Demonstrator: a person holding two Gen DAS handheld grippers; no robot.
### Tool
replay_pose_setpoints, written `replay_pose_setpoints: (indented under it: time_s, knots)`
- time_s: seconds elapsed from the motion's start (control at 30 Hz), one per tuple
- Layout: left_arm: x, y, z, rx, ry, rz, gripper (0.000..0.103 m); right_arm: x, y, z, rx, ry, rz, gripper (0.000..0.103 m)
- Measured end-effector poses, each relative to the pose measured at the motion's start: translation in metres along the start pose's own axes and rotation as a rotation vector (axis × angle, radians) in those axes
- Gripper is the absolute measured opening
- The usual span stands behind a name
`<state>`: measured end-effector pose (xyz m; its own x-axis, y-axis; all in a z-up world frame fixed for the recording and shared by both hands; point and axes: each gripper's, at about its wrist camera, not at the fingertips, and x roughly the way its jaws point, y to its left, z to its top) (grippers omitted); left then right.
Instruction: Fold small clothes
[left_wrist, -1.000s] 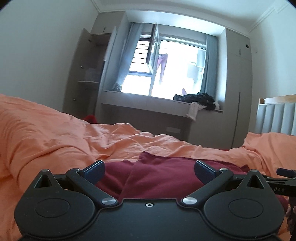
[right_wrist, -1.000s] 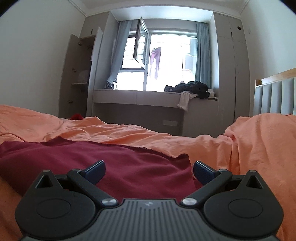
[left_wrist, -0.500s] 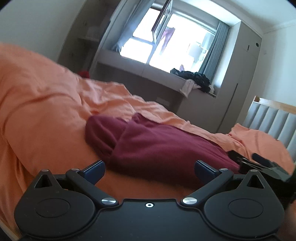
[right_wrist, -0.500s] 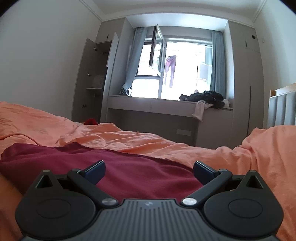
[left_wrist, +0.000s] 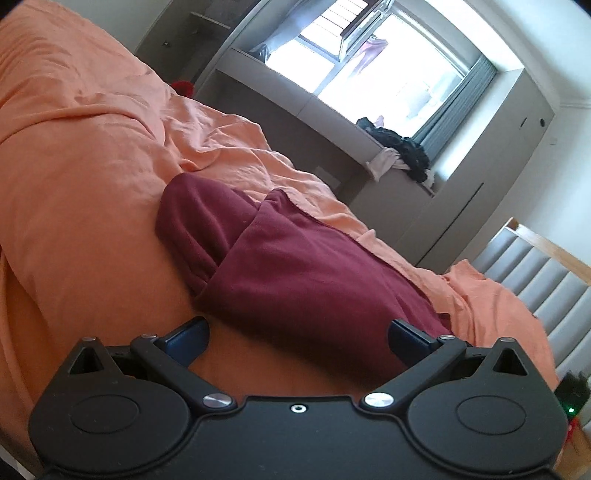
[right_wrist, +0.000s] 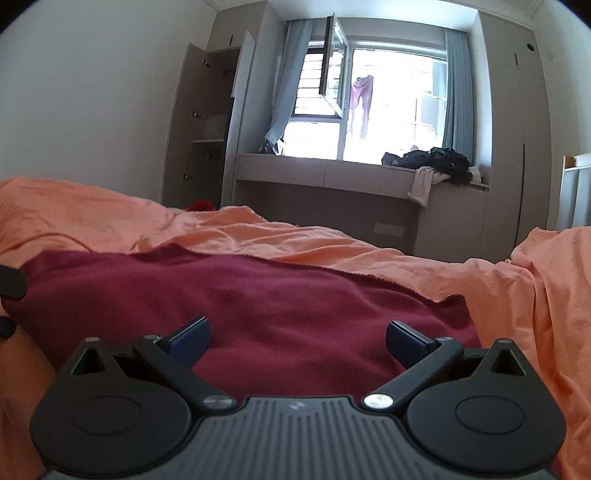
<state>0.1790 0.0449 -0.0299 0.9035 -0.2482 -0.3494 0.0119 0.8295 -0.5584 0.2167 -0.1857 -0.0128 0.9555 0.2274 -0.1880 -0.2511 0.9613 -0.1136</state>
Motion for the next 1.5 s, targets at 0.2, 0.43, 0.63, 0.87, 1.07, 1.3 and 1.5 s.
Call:
replay_pose_setpoints:
  time_s: [0.2,0.43,0.63,0.87,1.07,1.3,1.5]
  knots:
    - [0.011,-0.018,-0.004,0.101,-0.02,0.077,0.103,0.002,-0.004,-0.009,0.025,-0.012,0.022,0.103]
    - [0.011,-0.019,-0.001,0.031,0.003,0.019,0.103,0.002,-0.006,-0.013,0.061,-0.016,0.017,0.103]
    - [0.022,-0.015,0.003,-0.042,0.025,-0.021,0.103,-0.001,-0.006,-0.02,0.077,-0.033,0.008,0.103]
    - [0.048,-0.022,0.013,-0.048,0.015,0.105,0.103,0.0,-0.001,-0.025,0.063,-0.049,-0.013,0.103]
    - [0.045,-0.023,0.006,-0.015,-0.013,0.104,0.103,-0.001,0.001,-0.029,0.087,-0.055,-0.029,0.103]
    - [0.046,-0.022,0.006,-0.014,-0.016,0.106,0.103,-0.002,0.004,-0.03,0.092,-0.06,-0.042,0.103]
    - [0.046,-0.021,0.006,-0.012,-0.016,0.105,0.103,-0.003,0.005,-0.032,0.098,-0.066,-0.045,0.103]
